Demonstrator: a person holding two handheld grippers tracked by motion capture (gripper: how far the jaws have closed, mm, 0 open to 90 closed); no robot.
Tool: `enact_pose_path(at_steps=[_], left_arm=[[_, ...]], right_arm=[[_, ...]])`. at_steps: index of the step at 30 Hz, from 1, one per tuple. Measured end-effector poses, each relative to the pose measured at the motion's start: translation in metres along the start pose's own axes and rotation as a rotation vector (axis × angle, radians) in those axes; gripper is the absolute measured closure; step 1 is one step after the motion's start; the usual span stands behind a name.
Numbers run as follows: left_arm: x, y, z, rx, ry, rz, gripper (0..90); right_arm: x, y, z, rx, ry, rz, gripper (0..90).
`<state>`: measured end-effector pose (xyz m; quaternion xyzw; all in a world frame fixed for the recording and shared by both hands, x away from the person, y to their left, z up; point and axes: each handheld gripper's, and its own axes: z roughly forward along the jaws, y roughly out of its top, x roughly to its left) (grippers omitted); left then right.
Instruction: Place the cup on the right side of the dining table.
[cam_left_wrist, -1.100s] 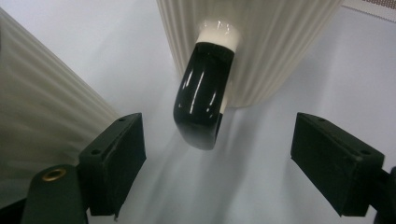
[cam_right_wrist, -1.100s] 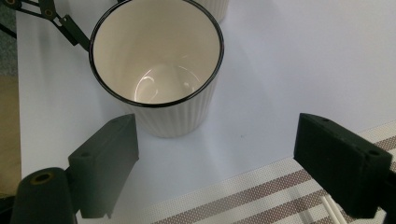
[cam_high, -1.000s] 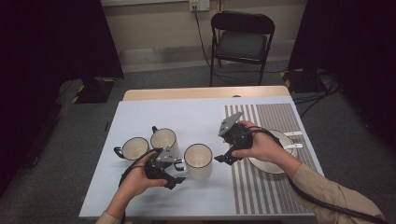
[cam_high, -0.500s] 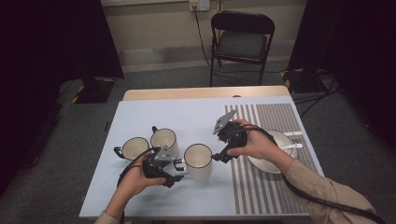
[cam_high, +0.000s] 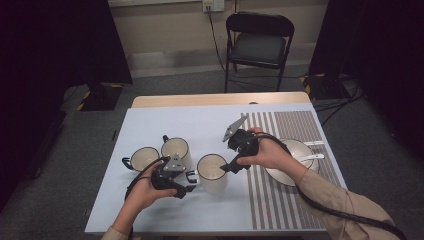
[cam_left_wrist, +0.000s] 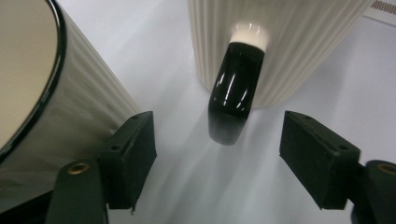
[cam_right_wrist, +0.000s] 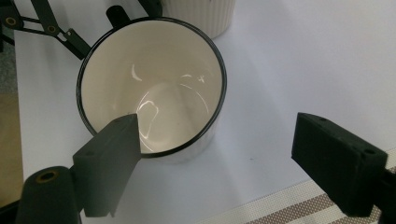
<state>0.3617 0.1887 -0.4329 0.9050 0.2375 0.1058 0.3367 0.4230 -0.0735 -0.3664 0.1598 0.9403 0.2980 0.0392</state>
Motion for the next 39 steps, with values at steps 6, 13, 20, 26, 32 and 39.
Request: enact_pose_path(at_steps=[6, 13, 20, 26, 32, 39], left_arm=[[-0.002, 0.001, 0.001, -0.019, -0.023, 0.016, 36.2], [-0.004, 0.005, 0.003, -0.061, -0.039, 0.029, 43.1], [-0.005, 0.007, 0.002, -0.069, -0.052, 0.001, 49.0], [-0.005, 0.009, 0.001, -0.069, -0.035, -0.003, 55.5], [-0.003, 0.008, 0.001, -0.053, -0.005, 0.032, 66.7], [-0.003, 0.009, -0.001, -0.067, 0.018, 0.039, 73.0]], right_arm=[[0.001, 0.003, 0.002, 0.005, 0.011, 0.017, 21.0], [0.002, 0.008, 0.004, 0.020, 0.012, 0.047, 29.6], [0.001, 0.013, 0.007, 0.040, 0.018, 0.081, 38.5], [0.002, 0.016, 0.012, 0.068, 0.020, 0.101, 44.3], [0.004, 0.019, 0.014, 0.088, 0.013, 0.104, 46.9], [0.006, 0.022, 0.014, 0.107, -0.017, 0.105, 52.2]])
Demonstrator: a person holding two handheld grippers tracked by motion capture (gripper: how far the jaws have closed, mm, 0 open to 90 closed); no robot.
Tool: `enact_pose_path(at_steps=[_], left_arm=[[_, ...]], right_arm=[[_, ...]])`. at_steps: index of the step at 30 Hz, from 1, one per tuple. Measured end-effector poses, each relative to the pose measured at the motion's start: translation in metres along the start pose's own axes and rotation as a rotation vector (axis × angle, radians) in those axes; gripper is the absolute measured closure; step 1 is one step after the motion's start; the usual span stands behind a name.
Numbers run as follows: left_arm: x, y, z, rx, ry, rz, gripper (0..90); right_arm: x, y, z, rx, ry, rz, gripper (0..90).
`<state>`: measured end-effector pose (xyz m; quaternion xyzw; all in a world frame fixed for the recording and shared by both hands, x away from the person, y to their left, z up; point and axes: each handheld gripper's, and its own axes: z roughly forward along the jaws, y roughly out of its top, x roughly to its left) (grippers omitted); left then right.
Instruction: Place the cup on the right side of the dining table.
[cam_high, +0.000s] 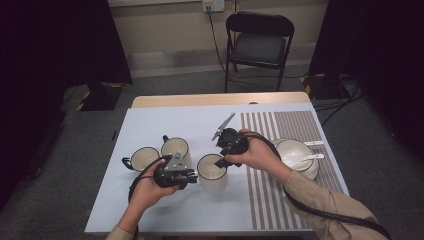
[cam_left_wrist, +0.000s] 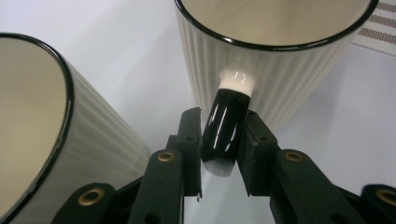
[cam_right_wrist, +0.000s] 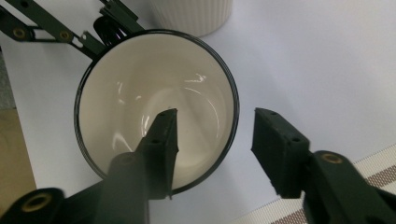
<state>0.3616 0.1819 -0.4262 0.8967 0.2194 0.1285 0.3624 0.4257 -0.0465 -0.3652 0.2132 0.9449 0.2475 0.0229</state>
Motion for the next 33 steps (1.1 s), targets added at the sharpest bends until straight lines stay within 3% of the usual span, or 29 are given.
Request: enact_pose_path(at_steps=[10, 28, 33], left_arm=[[-0.0012, 0.0016, 0.0002, 0.004, 0.020, 0.002, 75.9], [-0.0028, 0.0030, -0.0002, 0.016, 0.033, -0.001, 75.9], [-0.0035, 0.0039, -0.0005, 0.024, 0.039, 0.000, 75.9]], right_arm=[[-0.0004, -0.0030, -0.0025, 0.036, -0.023, 0.071, 58.0], [0.0045, -0.0038, 0.0014, 0.078, -0.020, 0.108, 67.1], [0.0030, -0.0039, 0.0028, 0.070, -0.020, 0.141, 70.1]])
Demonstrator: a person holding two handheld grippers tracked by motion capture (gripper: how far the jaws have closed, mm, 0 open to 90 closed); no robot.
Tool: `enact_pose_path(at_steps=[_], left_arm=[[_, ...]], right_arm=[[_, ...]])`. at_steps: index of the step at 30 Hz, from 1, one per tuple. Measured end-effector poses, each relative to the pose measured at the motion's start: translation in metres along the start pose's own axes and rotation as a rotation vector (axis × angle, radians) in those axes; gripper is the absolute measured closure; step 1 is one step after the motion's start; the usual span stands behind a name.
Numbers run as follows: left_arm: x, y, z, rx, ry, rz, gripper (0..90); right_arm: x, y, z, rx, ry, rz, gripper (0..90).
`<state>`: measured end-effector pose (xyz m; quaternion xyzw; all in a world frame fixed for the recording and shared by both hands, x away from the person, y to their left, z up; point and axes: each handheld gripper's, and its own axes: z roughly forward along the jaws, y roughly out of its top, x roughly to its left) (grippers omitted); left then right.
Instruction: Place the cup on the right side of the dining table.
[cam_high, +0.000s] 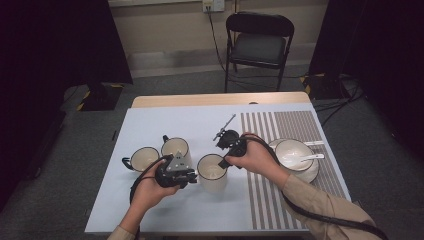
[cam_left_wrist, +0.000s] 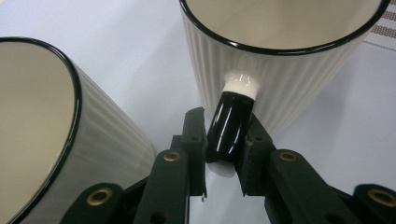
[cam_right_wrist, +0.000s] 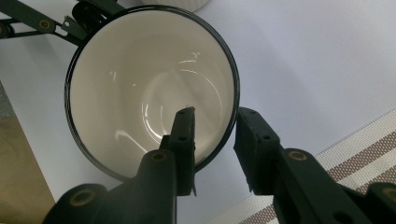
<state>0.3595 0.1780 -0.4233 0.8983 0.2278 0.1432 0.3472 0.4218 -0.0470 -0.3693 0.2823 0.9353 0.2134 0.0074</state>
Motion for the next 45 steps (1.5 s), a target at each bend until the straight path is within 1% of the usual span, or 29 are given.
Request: enact_pose_path(at_steps=[3, 5, 7, 10, 11, 12, 13, 14, 17, 19, 20, 21, 24, 25, 27, 29, 31, 32, 33, 36, 39, 40, 41, 43, 44, 45], left_arm=[[-0.002, 0.002, -0.001, 0.020, 0.012, 0.007, 76.1], [-0.004, 0.005, -0.002, 0.026, 0.007, 0.006, 76.2], [-0.005, 0.006, -0.002, 0.023, 0.001, 0.002, 76.3], [-0.006, 0.007, -0.003, 0.017, 0.004, 0.005, 76.5], [-0.006, 0.008, -0.003, 0.016, 0.004, 0.004, 76.5], [-0.007, 0.008, -0.003, 0.026, 0.008, 0.008, 76.5], [-0.006, 0.008, -0.003, 0.021, 0.006, 0.007, 76.5], [-0.006, 0.008, -0.003, 0.020, 0.006, 0.004, 76.5], [-0.007, 0.008, -0.003, 0.016, 0.003, -0.009, 76.6], [-0.008, 0.010, -0.003, 0.013, -0.007, -0.018, 76.8], [-0.009, 0.011, -0.004, 0.017, -0.017, -0.025, 76.9], [-0.010, 0.011, -0.004, 0.011, -0.028, -0.033, 77.0], [-0.012, 0.012, -0.004, 0.016, -0.029, -0.047, 77.1], [-0.012, 0.012, -0.004, 0.012, -0.031, -0.050, 77.1], [-0.014, 0.013, -0.004, 0.014, -0.029, -0.055, 77.2], [-0.016, 0.015, -0.004, 0.016, -0.019, -0.044, 77.3], [-0.017, 0.016, -0.004, 0.016, -0.011, -0.032, 77.4], [-0.017, 0.017, -0.004, 0.018, -0.013, -0.028, 77.4], [-0.017, 0.017, -0.004, 0.016, -0.008, -0.034, 77.4], [-0.017, 0.019, -0.005, 0.011, -0.013, -0.035, 77.4], [-0.017, 0.023, -0.006, 0.003, -0.008, -0.026, 77.4], [-0.017, 0.024, -0.006, -0.006, 0.001, -0.031, 77.4], [-0.017, 0.025, -0.007, -0.006, 0.004, -0.024, 77.4], [-0.016, 0.028, -0.007, -0.008, 0.000, -0.020, 77.4], [-0.017, 0.029, -0.006, -0.018, -0.003, -0.025, 77.4], [-0.016, 0.030, -0.006, -0.013, -0.004, -0.019, 77.4]], right_arm=[[0.001, 0.000, 0.000, -0.003, -0.012, 0.008, 71.6], [0.001, 0.000, 0.000, -0.004, -0.023, 0.010, 73.1], [0.001, 0.000, 0.000, -0.001, -0.034, 0.017, 74.6], [0.000, -0.001, 0.000, 0.000, -0.034, 0.029, 75.8], [0.000, -0.001, 0.000, -0.002, -0.042, 0.030, 76.3], [0.001, 0.000, 0.000, 0.002, -0.048, 0.029, 76.5], [0.001, 0.000, 0.001, 0.004, -0.055, 0.027, 76.7], [0.002, 0.001, 0.001, 0.005, -0.059, 0.025, 77.1], [0.003, 0.002, 0.001, 0.003, -0.075, 0.041, 79.0], [0.003, 0.002, 0.002, 0.005, -0.093, 0.046, 80.9], [0.003, 0.002, 0.002, 0.004, -0.099, 0.054, 81.8], [0.003, 0.002, 0.002, 0.002, -0.103, 0.059, 82.7], [0.000, 0.001, 0.002, -0.015, -0.099, 0.081, 84.2], [0.000, 0.001, 0.002, -0.021, -0.099, 0.087, 84.4], [0.000, 0.001, 0.001, -0.018, -0.100, 0.096, 84.9], [0.000, 0.000, 0.001, -0.024, -0.103, 0.103, 85.1], [0.000, 0.000, 0.001, -0.027, -0.111, 0.098, 85.1], [0.000, 0.000, 0.000, -0.025, -0.119, 0.102, 85.1], [0.000, 0.000, -0.001, -0.026, -0.116, 0.098, 85.1], [-0.001, 0.001, -0.003, -0.020, -0.119, 0.102, 85.1], [-0.002, 0.002, -0.007, -0.019, -0.125, 0.099, 85.1], [-0.002, 0.002, -0.008, -0.018, -0.128, 0.101, 85.1], [-0.003, 0.002, -0.010, -0.021, -0.127, 0.103, 85.1], [-0.005, 0.003, -0.013, -0.019, -0.126, 0.104, 85.1], [-0.005, 0.003, -0.014, -0.022, -0.125, 0.106, 85.1], [-0.006, 0.003, -0.015, -0.020, -0.126, 0.109, 85.1]])
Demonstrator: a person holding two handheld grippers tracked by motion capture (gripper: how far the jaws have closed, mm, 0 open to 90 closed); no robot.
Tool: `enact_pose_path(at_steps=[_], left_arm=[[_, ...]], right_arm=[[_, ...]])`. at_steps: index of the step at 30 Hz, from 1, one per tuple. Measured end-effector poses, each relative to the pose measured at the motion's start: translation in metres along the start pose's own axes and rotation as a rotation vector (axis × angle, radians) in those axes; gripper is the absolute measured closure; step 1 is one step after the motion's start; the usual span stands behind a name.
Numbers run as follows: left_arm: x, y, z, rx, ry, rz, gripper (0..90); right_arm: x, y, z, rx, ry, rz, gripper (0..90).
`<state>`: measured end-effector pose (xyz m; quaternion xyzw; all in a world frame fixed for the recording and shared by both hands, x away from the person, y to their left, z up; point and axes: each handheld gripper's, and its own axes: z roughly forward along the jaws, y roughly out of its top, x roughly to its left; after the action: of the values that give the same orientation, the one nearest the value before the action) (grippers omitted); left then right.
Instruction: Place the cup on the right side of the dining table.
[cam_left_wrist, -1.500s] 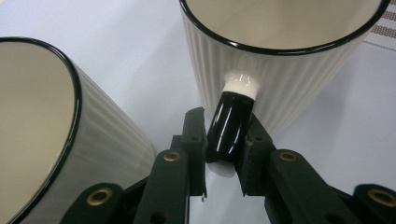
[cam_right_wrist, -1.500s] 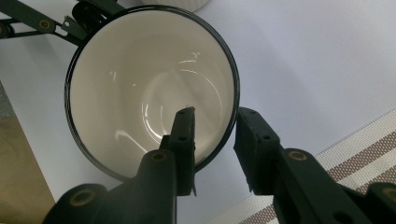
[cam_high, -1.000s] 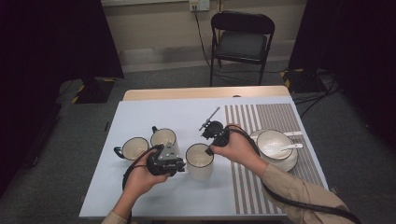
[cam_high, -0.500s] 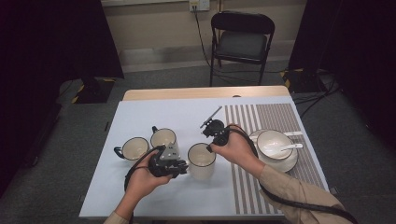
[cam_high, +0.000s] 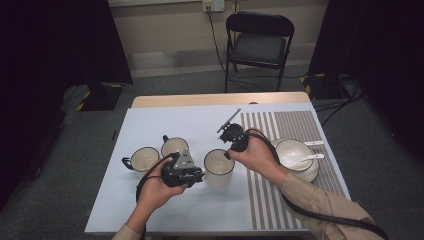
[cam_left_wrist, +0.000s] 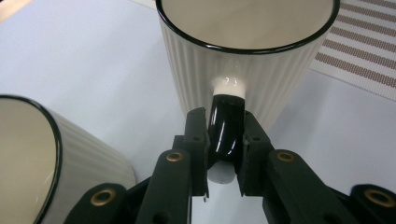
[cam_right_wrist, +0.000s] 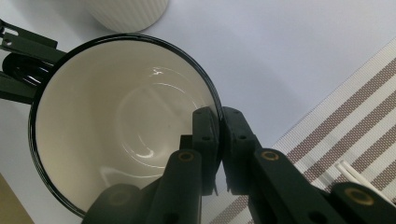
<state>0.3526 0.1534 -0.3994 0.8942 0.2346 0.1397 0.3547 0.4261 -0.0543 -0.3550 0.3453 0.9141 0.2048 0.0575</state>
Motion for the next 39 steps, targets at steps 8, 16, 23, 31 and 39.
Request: enact_pose_path(at_steps=[8, 16, 23, 31, 39], left_arm=[[0.002, 0.014, 0.004, -0.007, 0.001, 0.014, 77.4], [0.006, 0.026, 0.009, -0.006, -0.005, 0.023, 77.4], [0.009, 0.036, 0.014, -0.004, -0.009, 0.044, 77.4], [0.013, 0.045, 0.019, -0.009, -0.006, 0.049, 77.3], [0.018, 0.054, 0.022, -0.018, 0.005, 0.066, 77.3]], right_arm=[[-0.011, 0.000, -0.009, 0.005, -0.006, 0.015, 85.1], [-0.022, 0.000, -0.015, 0.009, -0.013, 0.037, 85.1], [-0.031, 0.000, -0.019, 0.017, -0.015, 0.053, 85.1], [-0.041, 0.002, -0.023, 0.035, -0.021, 0.066, 85.1], [-0.051, 0.006, -0.026, 0.030, -0.018, 0.084, 85.0]])
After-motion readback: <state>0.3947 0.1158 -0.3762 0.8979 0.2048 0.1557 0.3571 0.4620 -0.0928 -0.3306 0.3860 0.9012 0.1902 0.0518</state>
